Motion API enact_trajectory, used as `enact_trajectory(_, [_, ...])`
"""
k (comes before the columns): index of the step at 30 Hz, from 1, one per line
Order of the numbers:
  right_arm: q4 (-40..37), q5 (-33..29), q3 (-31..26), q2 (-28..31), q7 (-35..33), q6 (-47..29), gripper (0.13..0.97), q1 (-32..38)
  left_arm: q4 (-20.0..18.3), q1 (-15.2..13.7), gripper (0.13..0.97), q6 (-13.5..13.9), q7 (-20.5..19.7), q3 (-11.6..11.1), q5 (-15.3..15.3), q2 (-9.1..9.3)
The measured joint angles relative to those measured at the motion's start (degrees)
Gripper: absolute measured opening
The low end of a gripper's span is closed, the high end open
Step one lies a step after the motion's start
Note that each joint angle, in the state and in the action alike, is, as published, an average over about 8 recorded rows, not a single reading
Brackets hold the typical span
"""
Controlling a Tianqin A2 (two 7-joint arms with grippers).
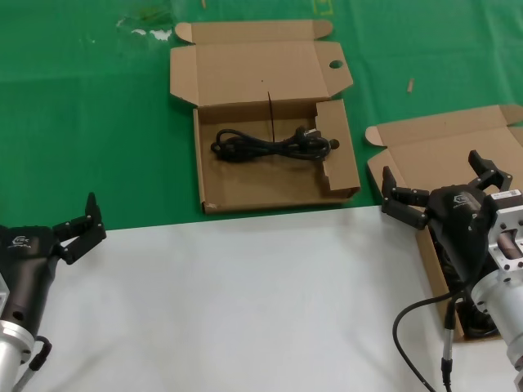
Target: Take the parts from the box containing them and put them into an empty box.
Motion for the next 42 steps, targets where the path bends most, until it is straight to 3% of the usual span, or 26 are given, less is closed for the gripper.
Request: enact_trajectory(42, [0.0, 0.0, 0.0, 0.0, 0.0, 0.0, 0.966, 0.0, 0.0, 0.0, 0.966, 0.0, 0.0, 0.0, 0.0, 0.00])
